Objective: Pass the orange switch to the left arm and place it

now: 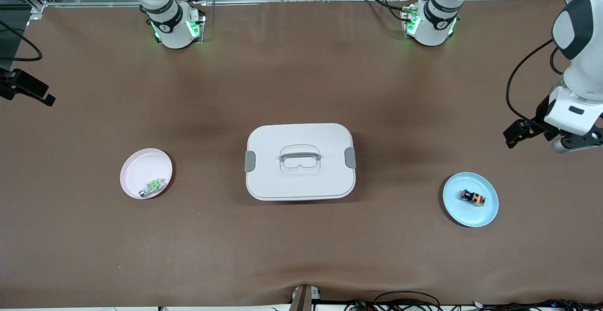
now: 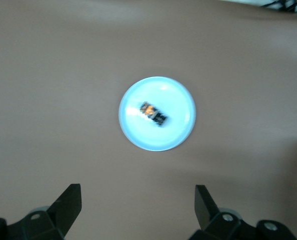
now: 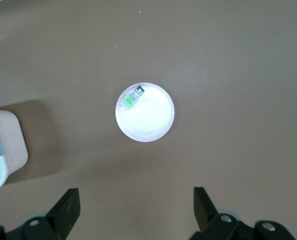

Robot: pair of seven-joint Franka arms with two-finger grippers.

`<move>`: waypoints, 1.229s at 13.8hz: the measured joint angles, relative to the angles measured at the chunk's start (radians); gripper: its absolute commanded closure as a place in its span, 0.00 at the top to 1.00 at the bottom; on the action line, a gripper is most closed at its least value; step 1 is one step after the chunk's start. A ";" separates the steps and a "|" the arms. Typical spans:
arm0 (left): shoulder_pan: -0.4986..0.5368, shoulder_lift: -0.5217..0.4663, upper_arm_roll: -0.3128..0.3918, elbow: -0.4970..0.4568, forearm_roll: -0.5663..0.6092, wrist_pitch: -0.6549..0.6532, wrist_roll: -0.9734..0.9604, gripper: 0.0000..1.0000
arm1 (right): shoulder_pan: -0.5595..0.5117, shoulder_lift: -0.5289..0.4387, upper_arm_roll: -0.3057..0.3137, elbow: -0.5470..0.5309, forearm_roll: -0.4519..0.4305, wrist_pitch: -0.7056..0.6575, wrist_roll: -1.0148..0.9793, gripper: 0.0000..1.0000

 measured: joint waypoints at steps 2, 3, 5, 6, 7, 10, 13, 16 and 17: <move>-0.027 -0.014 0.037 0.027 -0.049 -0.021 0.001 1.00 | 0.000 0.000 0.000 0.000 0.000 -0.003 -0.005 1.00; -0.028 -0.018 0.041 0.051 -0.058 -0.045 0.001 1.00 | 0.000 0.000 0.001 0.000 0.000 -0.009 -0.010 1.00; -0.033 -0.023 0.041 0.123 -0.069 -0.134 0.001 1.00 | 0.002 0.000 0.005 0.000 0.000 -0.024 -0.013 1.00; -0.038 -0.025 0.041 0.168 -0.069 -0.204 0.001 1.00 | 0.004 0.000 0.007 0.000 0.000 -0.032 -0.014 1.00; -0.043 -0.027 0.041 0.215 -0.069 -0.280 0.001 1.00 | 0.008 0.000 0.008 0.000 0.000 -0.039 -0.014 1.00; -0.055 -0.026 0.041 0.323 -0.070 -0.449 0.006 1.00 | 0.013 0.000 0.008 0.000 0.000 -0.043 -0.015 1.00; -0.056 -0.016 0.034 0.338 -0.073 -0.466 0.013 1.00 | 0.013 0.000 0.008 0.001 -0.012 -0.043 -0.043 1.00; -0.058 -0.001 0.023 0.338 -0.074 -0.466 0.016 1.00 | 0.013 0.000 0.006 0.001 -0.020 -0.041 -0.087 1.00; -0.058 0.002 0.016 0.338 -0.074 -0.466 0.020 1.00 | 0.014 0.000 0.007 0.002 -0.020 -0.038 -0.090 1.00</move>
